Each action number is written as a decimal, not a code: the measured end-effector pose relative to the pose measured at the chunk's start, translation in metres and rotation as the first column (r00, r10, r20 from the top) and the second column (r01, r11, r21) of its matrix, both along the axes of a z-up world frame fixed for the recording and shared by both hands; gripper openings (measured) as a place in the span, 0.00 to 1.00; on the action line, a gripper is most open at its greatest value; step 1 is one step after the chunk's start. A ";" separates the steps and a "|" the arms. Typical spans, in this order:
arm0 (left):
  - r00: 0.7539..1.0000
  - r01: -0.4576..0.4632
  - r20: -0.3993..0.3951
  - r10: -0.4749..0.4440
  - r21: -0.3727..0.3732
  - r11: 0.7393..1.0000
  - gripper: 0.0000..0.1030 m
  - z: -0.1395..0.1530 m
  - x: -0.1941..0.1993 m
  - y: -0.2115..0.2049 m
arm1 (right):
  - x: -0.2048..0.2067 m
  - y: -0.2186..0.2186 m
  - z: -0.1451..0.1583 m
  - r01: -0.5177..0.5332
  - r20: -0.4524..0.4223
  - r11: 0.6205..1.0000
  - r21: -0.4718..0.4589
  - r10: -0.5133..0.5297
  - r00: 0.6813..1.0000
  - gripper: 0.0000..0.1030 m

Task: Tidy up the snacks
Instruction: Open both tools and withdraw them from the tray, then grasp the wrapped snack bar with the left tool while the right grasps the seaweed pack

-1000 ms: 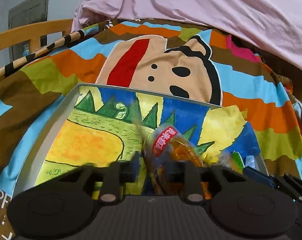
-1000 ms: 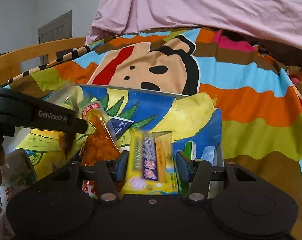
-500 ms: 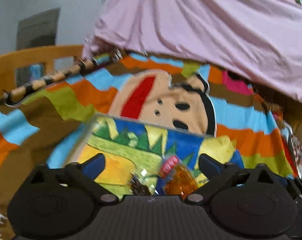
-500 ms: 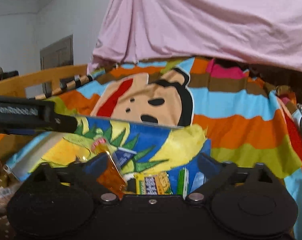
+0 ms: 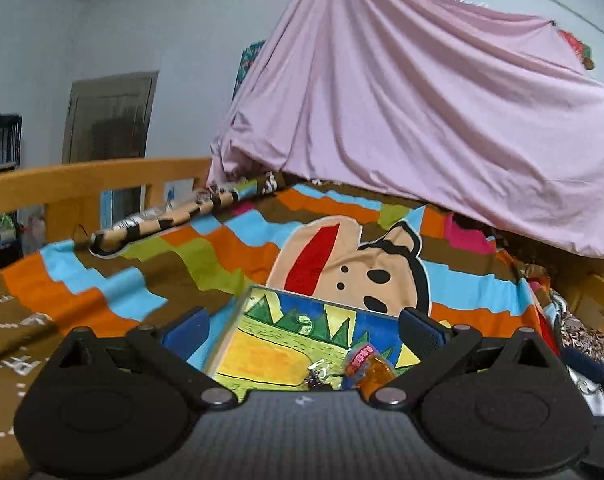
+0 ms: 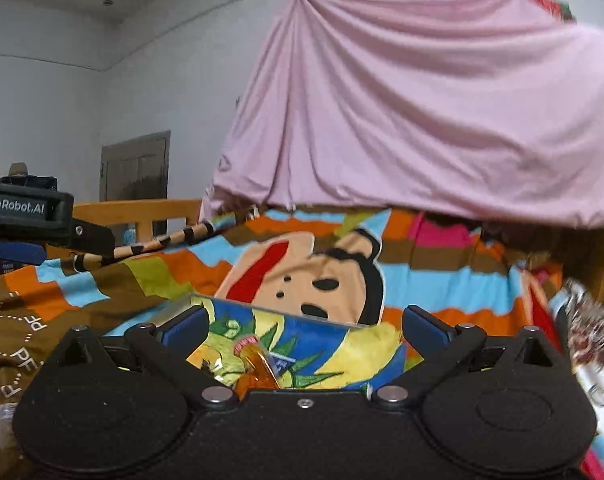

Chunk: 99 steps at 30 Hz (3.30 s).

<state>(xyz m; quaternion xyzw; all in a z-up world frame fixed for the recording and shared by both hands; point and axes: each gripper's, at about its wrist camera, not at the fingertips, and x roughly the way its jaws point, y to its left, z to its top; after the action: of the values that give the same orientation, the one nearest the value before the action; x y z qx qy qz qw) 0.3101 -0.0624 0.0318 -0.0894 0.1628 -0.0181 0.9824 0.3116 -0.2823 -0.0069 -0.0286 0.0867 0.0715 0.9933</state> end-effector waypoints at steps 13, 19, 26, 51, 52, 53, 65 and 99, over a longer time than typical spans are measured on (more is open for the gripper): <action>0.997 0.027 0.069 -0.032 0.078 0.997 1.00 0.003 -0.099 0.033 | -0.103 0.030 0.017 0.012 0.056 1.000 -0.003 -0.012 0.998 0.99; 0.995 0.054 0.073 -0.062 0.116 0.992 1.00 -0.007 -0.137 0.045 | -0.143 0.055 0.012 -0.003 0.014 1.000 -0.025 0.003 1.000 0.99; 0.997 0.047 0.062 -0.056 0.135 0.990 1.00 -0.023 -0.168 0.059 | -0.180 0.078 0.001 -0.036 -0.018 0.994 -0.101 0.035 0.999 0.99; 0.996 0.052 -0.084 -0.038 0.168 0.984 1.00 -0.068 -0.167 0.075 | -0.158 0.103 -0.032 -0.093 -0.258 0.967 -0.236 0.030 0.966 0.99; 0.995 0.056 -0.088 -0.041 0.168 0.984 1.00 -0.068 -0.166 0.075 | -0.158 0.102 -0.032 -0.093 -0.262 0.968 -0.232 0.030 0.965 0.99; 0.995 0.058 -0.091 -0.043 0.169 0.984 1.00 -0.068 -0.165 0.075 | -0.156 0.101 -0.032 -0.092 -0.267 0.970 -0.226 0.029 0.963 0.99; 0.985 0.109 -0.151 -0.079 0.200 0.974 1.00 -0.066 -0.137 0.075 | -0.123 0.090 -0.027 -0.136 -0.300 0.973 -0.189 0.075 0.951 0.99; 0.851 0.431 -0.468 -0.239 0.362 0.827 0.79 -0.118 0.012 0.052 | 0.015 0.096 -0.088 -0.238 -0.442 0.958 -0.157 0.148 0.885 0.99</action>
<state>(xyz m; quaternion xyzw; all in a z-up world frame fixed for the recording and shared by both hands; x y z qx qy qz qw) 0.3226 -0.0099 -0.0859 0.1713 0.3747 -0.1367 0.9009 0.3265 -0.1867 -0.0945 -0.1238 0.3048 0.1655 0.9297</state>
